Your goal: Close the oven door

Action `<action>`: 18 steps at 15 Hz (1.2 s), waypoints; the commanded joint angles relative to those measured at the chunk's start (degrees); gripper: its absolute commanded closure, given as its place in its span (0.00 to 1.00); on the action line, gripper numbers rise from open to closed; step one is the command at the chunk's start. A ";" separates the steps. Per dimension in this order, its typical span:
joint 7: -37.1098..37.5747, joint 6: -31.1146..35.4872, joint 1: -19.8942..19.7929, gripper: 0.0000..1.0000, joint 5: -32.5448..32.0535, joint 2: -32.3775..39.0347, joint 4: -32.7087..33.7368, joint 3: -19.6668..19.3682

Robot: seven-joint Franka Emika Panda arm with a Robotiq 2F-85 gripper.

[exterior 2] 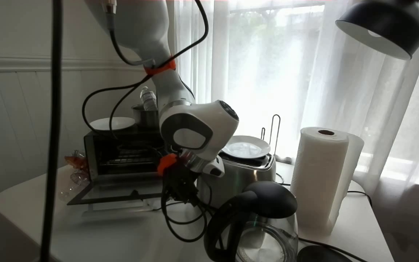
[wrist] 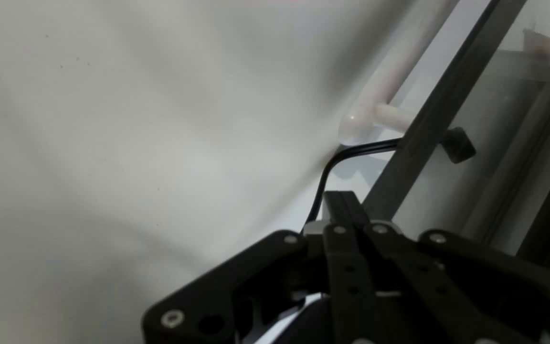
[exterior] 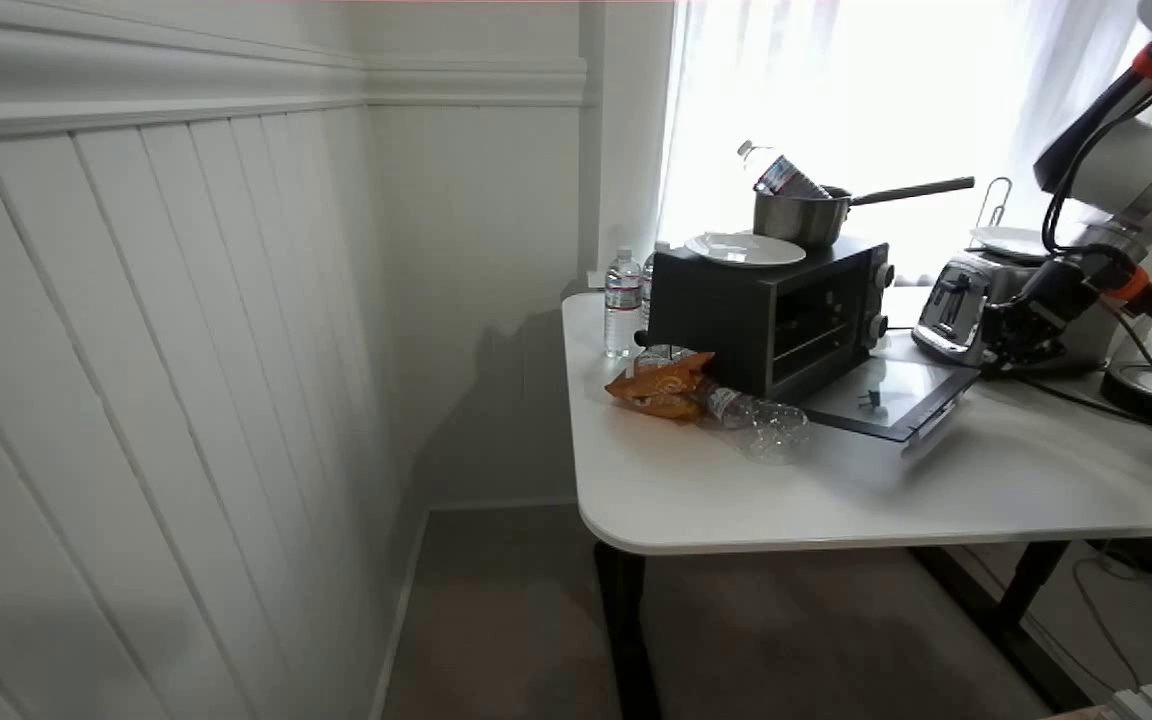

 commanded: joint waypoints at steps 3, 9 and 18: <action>-4.12 -6.60 -2.61 0.98 5.69 -1.31 1.62 0.61; -8.59 -14.56 -3.17 0.98 12.12 -4.24 2.68 -0.76; -13.41 -18.36 -1.27 0.99 20.32 -3.48 5.26 -1.70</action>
